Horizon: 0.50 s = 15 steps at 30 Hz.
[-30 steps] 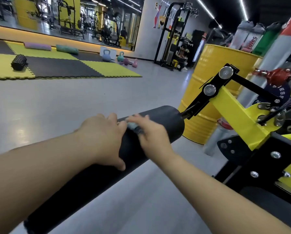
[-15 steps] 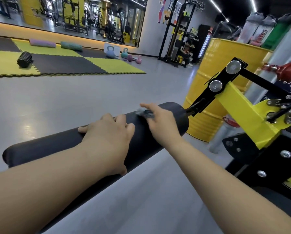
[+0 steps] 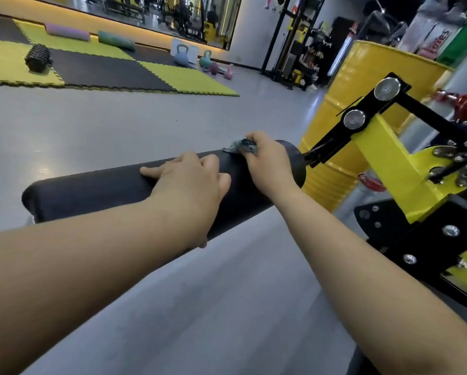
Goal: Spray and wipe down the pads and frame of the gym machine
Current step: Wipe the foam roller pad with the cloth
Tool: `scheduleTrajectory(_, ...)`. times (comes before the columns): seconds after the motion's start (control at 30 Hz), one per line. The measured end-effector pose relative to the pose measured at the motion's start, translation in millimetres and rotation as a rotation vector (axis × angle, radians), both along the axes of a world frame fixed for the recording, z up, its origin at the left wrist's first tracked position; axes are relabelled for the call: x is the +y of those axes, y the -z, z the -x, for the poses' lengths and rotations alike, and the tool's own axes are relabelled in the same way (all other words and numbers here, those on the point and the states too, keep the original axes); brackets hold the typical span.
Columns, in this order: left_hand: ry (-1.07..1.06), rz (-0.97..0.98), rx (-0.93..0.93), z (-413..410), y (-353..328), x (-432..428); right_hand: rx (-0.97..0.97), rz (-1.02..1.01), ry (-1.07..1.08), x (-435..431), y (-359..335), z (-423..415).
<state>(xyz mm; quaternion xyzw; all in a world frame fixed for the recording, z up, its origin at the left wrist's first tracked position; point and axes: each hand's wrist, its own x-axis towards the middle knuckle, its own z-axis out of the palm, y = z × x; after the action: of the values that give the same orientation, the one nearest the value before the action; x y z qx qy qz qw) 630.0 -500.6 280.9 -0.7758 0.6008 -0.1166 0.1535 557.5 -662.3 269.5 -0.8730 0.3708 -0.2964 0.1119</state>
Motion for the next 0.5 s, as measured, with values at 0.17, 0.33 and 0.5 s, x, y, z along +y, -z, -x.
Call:
scheduleTrajectory(0.17, 0.057, 0.052, -0.008, -1, -3, 18, -0.342, -0.134, -0.025, -12, -11, 18)
scheduleTrajectory(0.33, 0.138, 0.09, 0.063, 17, 3, 33, -0.314, -0.219, 0.423, -49, -1, 18)
scheduleTrajectory(0.5, 0.082, 0.286, 0.41, -5, -21, 50, -0.219, -0.087, 0.038, 46, 12, -5)
